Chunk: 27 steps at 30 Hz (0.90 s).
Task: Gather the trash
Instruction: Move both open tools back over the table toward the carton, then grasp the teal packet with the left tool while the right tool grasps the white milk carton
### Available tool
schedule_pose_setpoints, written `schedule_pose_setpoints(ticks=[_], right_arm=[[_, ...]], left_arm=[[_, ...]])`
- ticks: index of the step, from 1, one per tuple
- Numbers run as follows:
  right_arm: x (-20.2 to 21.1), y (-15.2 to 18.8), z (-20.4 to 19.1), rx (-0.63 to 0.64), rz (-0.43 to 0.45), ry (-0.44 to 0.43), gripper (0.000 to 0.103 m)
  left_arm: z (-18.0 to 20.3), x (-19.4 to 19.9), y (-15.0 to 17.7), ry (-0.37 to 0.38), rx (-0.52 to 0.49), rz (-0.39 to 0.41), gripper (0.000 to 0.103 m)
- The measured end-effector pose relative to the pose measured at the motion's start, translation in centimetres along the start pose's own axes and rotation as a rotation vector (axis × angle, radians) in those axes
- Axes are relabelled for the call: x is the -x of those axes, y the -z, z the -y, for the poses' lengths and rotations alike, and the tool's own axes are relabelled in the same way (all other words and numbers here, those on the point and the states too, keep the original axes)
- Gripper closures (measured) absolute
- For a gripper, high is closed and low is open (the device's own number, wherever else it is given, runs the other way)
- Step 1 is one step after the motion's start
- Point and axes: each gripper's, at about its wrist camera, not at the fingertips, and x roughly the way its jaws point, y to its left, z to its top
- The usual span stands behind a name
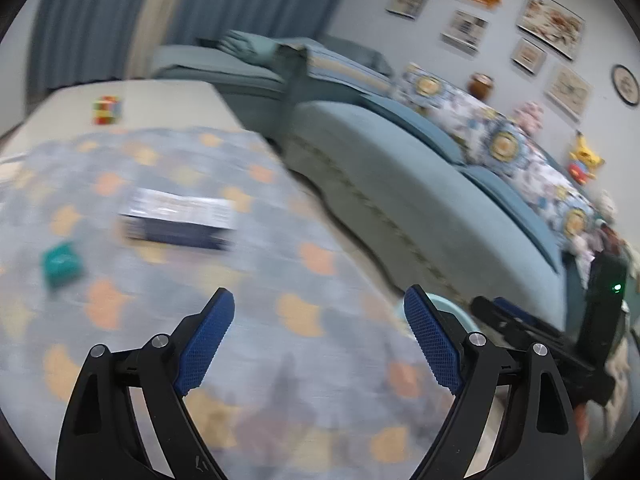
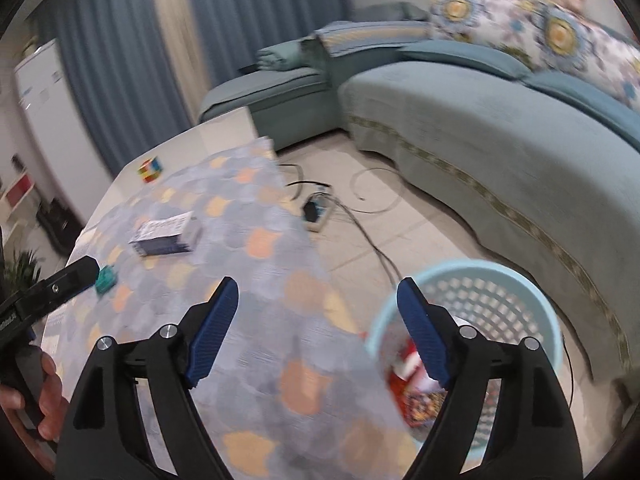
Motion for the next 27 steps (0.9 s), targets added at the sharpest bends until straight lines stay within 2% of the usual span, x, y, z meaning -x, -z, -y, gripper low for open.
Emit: schedule_pose_setpoints(ticks=[4, 8, 11, 15, 19, 22, 25, 27], right_arm=[[-2.3, -0.5, -4.0, 0.077, -0.02, -0.043, 0.024], [-5.9, -0.9, -8.3, 0.186, -0.046, -0.078, 0.021], [-8.7, -1.1, -11.1, 0.264, -0.073, -0.092, 0.021], [-12.3, -1.3, -14.0, 0.349, -0.103, -0.093, 0.021], [-16.1, -1.3, -16.0, 0.41, -0.152, -0.107, 0.019], [-18.7, -1.3, -17.2, 0.465, -0.174, -0.088, 0.019], [-20.6, -1.9, -17.7, 0.476, -0.189, -0.106, 0.019], [-21.2, -2.5, -18.0, 0.489, -0.191, -0.139, 0.019]], left_arm=[[-4.7, 1.5, -0.7, -0.099, 0.055, 0.028, 0.018], [-9.9, 2.4, -1.0, -0.26, 0.116, 0.04, 0.018], [-13.8, 2.7, -0.9, -0.339, 0.166, 0.042, 0.018], [-18.0, 2.3, -1.1, -0.381, 0.228, 0.037, 0.018], [-20.5, 1.1, -1.1, -0.378, 0.276, 0.023, 0.018], [-21.4, -0.3, -0.7, -0.376, 0.285, 0.009, 0.02], [-21.5, -1.1, -0.3, -0.362, 0.275, 0.008, 0.021], [-21.4, -1.9, 0.0, -0.354, 0.264, -0.008, 0.027]])
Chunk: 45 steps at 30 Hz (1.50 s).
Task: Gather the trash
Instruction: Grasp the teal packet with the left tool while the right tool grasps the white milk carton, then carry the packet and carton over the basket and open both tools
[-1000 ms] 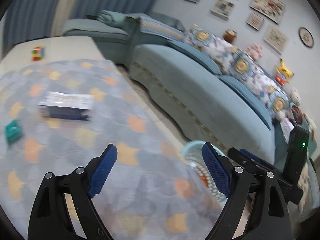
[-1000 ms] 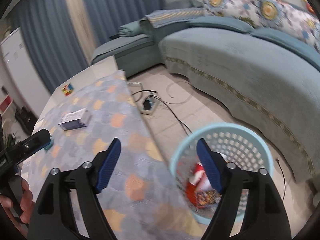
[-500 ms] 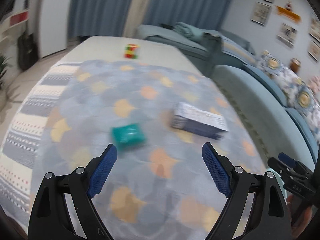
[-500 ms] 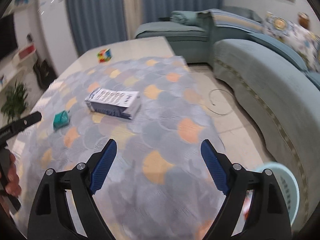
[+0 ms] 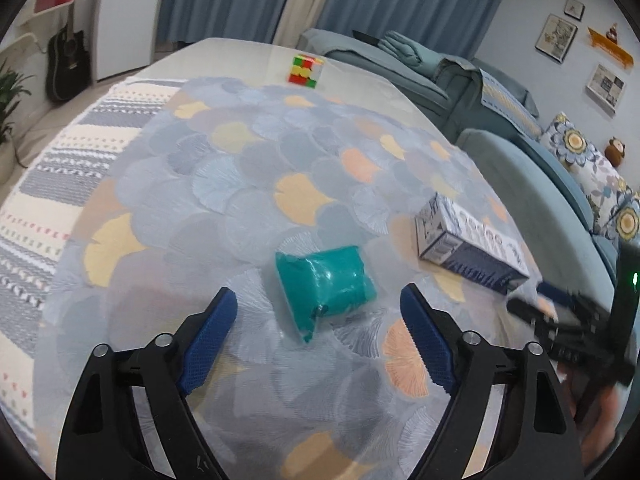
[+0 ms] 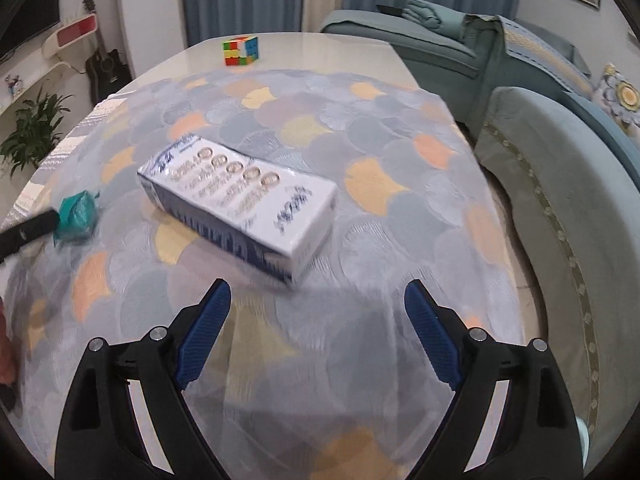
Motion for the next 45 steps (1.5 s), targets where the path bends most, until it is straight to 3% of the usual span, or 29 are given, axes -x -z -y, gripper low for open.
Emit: schedule_pose_setpoints(ticks=[5, 8, 10, 14, 20, 25, 30, 33, 37, 39, 40, 45], right_arm=[[0.6, -2.4, 0.5, 0.007, 0.096, -0.118, 0.016], [-0.2, -4.4, 1.0, -0.038, 0.106, -0.179, 0.016], [-1.2, -5.6, 1.1, -0.063, 0.084, -0.219, 0.016], [-4.1, -6.8, 1.2, -0.076, -0.041, -0.342, 0.016], [-1.3, -4.2, -0.9, 0.006, -0.062, -0.435, 0.016], [0.6, -2.9, -5.5, 0.092, -0.037, -0.38, 0.016], [-1.2, -3.6, -8.6, 0.124, -0.065, -0.198, 0.018], [-2.4, -3.6, -8.2, 0.08, -0.088, -0.173, 0.048], [-1.4, -2.9, -6.8, 0.047, -0.045, -0.139, 0.049], [-0.2, -2.5, -5.9, 0.021, -0.017, -0.136, 0.049], [0.9, -2.1, -5.1, 0.001, 0.004, -0.132, 0.049], [6.0, -0.7, -1.3, -0.104, 0.086, -0.108, 0.049]], left_arm=[[0.7, -0.2, 0.4, 0.009, -0.048, -0.002, 0.027], [1.4, -0.1, 0.6, 0.011, -0.085, 0.002, 0.028], [1.6, -0.2, 0.8, 0.014, -0.101, -0.002, 0.028], [1.6, -0.3, 0.8, 0.038, -0.101, -0.016, 0.028], [0.4, -0.4, 0.6, 0.082, -0.032, -0.028, 0.028], [0.0, -0.5, 0.4, 0.094, 0.002, -0.035, 0.028], [0.3, -0.9, -0.1, 0.049, -0.01, -0.05, 0.027], [0.6, -1.4, -0.5, 0.022, -0.01, -0.061, 0.026], [1.7, -2.4, -1.1, -0.059, -0.042, -0.083, 0.029], [2.5, -2.8, -1.1, -0.11, -0.077, -0.091, 0.048], [2.7, -2.9, -1.1, -0.125, -0.092, -0.089, 0.049], [4.2, -0.8, -0.7, -0.063, -0.098, -0.057, 0.054]])
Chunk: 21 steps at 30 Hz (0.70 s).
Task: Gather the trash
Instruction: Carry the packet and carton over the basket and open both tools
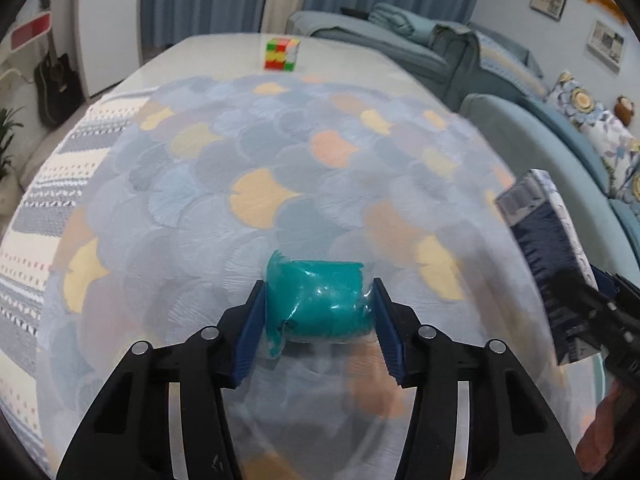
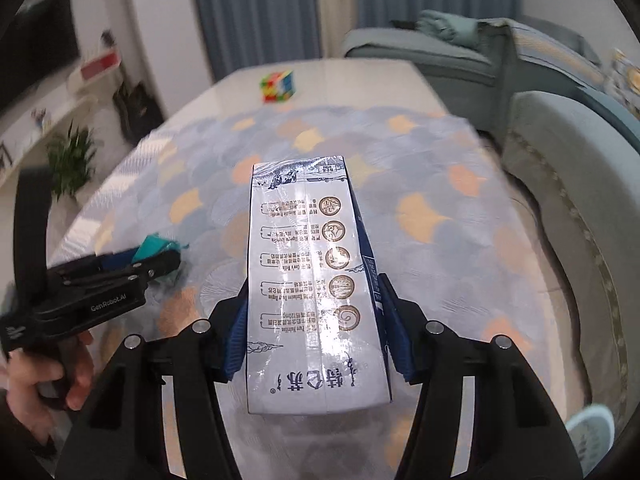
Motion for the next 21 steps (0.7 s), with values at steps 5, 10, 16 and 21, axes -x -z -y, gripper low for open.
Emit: schedule_pose_setpoints(ticks=[5, 10, 16, 21], right_arm=[[7.0, 1.4, 3.0, -0.061, 0.085, 0.074, 0.049], [14.0, 3.8, 6.6, -0.125, 0.144, 0.19, 0.049], [20.5, 8.6, 12.5, -0.263, 0.135, 0.319, 0.049], [24.1, 13.6, 17.2, -0.38, 0.117, 0.387, 0.049]], left_arm=[[4.9, 4.0, 0.0, 0.1, -0.063, 0.05, 0.054], [12.8, 8.4, 0.9, 0.236, -0.162, 0.077, 0.054], [21.5, 11.0, 3.2, 0.372, -0.243, 0.063, 0.054], [28.4, 11.8, 6.6, 0.47, -0.338, 0.026, 0.054]])
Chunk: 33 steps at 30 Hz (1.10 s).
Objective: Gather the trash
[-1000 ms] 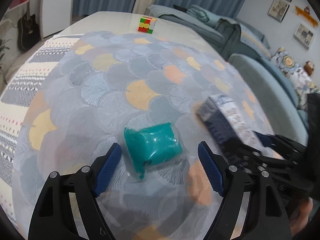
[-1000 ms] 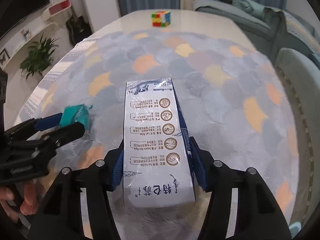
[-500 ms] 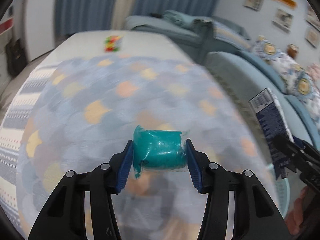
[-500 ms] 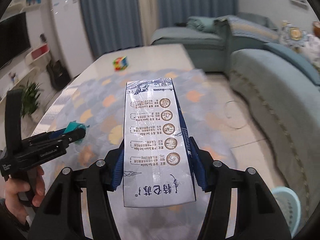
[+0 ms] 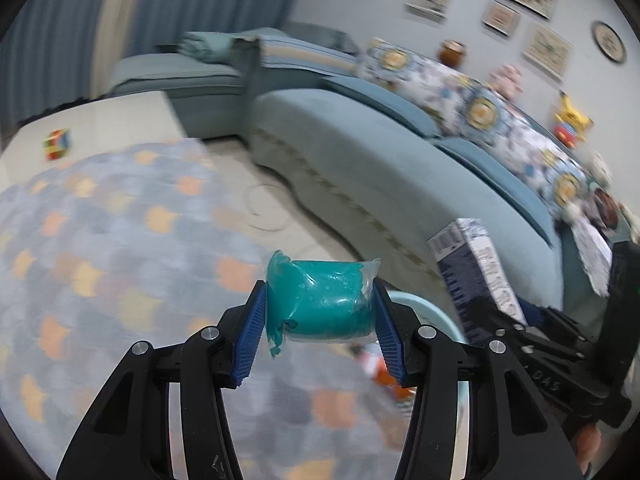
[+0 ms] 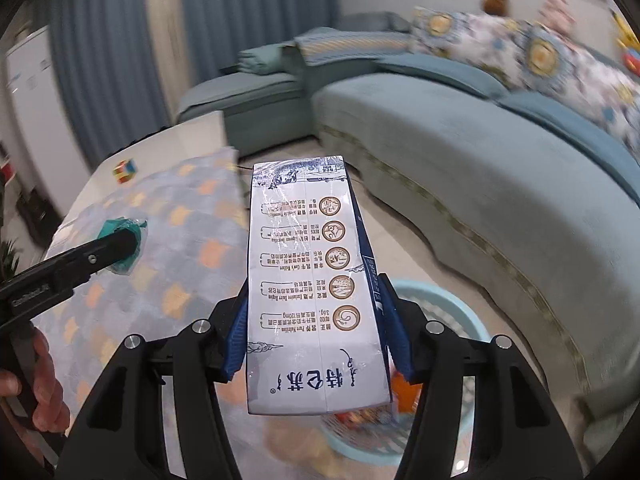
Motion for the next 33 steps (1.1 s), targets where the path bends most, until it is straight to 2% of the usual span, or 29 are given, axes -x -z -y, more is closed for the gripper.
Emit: schedule_pose_setpoints(ticks=[6, 12, 15, 17, 20, 25, 30, 33], right_arm=[[-0.4, 3.5, 6.5, -0.122, -0.091, 0.074, 0.049], [-2.1, 6.7, 10.1, -0.201, -0.215, 0.109, 0.048], [-2.5, 7.7, 10.5, -0.224, -0.242, 0.111, 0.047], [-2.7, 8.0, 10.8, -0.243, -0.251, 0.104, 0.046], [-2.7, 8.0, 11.2, -0.254, -0.248, 0.109, 0.042], [-1.7, 8.2, 11.4, -0.248, -0.234, 0.103, 0.042], [-0.4, 8.6, 10.0, -0.221, -0.216, 0.078, 0.042], [1.0, 8.4, 8.5, -0.195, -0.188, 0.065, 0.042]], left_arm=[[5.8, -4.2, 2.5, 0.089, -0.059, -0.097, 0.053], [8.7, -8.1, 4.8, 0.097, -0.105, -0.2, 0.053], [9.4, -8.9, 5.5, 0.096, -0.129, -0.22, 0.052], [9.7, -9.2, 5.5, 0.108, -0.139, -0.224, 0.051], [9.9, -9.5, 5.5, 0.118, -0.135, -0.222, 0.04], [9.5, -8.9, 5.5, 0.143, -0.118, -0.219, 0.035], [8.5, -6.3, 5.6, 0.148, -0.124, -0.192, 0.032], [7.6, -3.8, 5.7, 0.137, -0.119, -0.155, 0.026]])
